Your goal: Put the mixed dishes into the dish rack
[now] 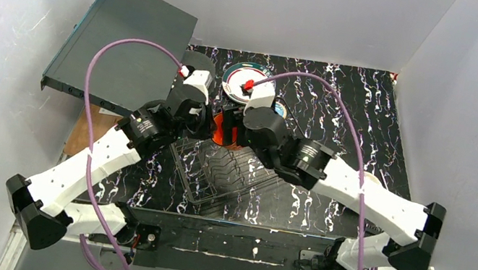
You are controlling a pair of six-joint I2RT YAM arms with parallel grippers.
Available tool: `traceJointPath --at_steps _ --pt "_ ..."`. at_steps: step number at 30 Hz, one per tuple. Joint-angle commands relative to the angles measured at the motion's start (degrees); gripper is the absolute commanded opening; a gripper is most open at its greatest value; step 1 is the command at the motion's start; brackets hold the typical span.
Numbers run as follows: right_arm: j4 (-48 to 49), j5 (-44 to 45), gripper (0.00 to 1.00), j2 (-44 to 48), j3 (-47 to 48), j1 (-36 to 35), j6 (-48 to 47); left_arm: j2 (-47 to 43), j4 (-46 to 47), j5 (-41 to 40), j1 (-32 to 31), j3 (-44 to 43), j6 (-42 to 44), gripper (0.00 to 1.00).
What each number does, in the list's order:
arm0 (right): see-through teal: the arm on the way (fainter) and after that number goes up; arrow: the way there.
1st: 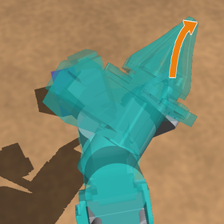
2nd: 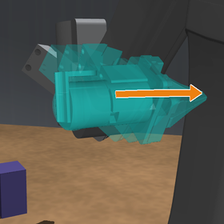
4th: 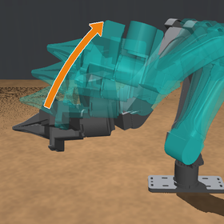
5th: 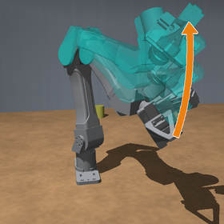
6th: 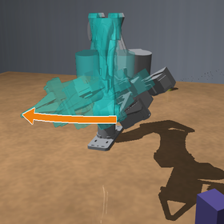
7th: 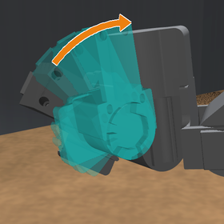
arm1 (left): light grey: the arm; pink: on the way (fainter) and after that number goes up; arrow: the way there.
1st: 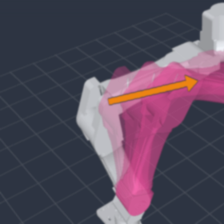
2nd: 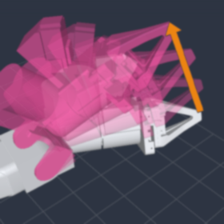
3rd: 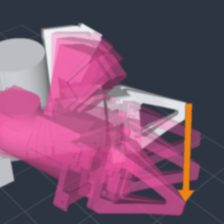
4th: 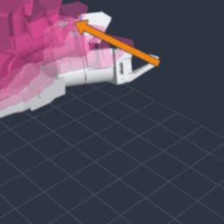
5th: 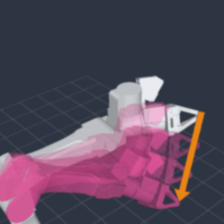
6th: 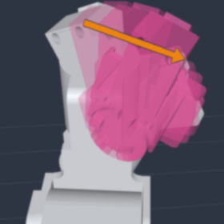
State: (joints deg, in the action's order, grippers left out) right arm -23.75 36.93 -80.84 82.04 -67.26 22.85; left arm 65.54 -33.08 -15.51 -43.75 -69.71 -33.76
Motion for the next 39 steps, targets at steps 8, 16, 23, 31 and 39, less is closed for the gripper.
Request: traceJointPath --at_steps 8,16,23,31,39 --pt "1.7 -16.4 0.93 8.8 -0.6 5.3 -7.1 -6.4 12.5 18.4 5.5 5.4 1.4 0.0" --pt "5.3 -66.4 0.98 14.7 -4.7 29.0 1.2 -14.7 26.1 37.1 7.8 15.1 4.2 0.0" --pt "27.8 -99.4 0.97 10.4 -11.2 36.7 21.8 -21.8 39.8 46.1 8.0 23.1 2.1 0.0" --pt "43.2 -101.3 0.93 6.4 -15.5 34.8 34.7 -22.2 47.4 50.7 8.0 24.7 -0.8 0.0" --pt "57.3 -101.5 0.86 3.5 -18.0 31.1 44.5 -22.2 51.3 52.3 8.0 25.8 -1.2 0.0"
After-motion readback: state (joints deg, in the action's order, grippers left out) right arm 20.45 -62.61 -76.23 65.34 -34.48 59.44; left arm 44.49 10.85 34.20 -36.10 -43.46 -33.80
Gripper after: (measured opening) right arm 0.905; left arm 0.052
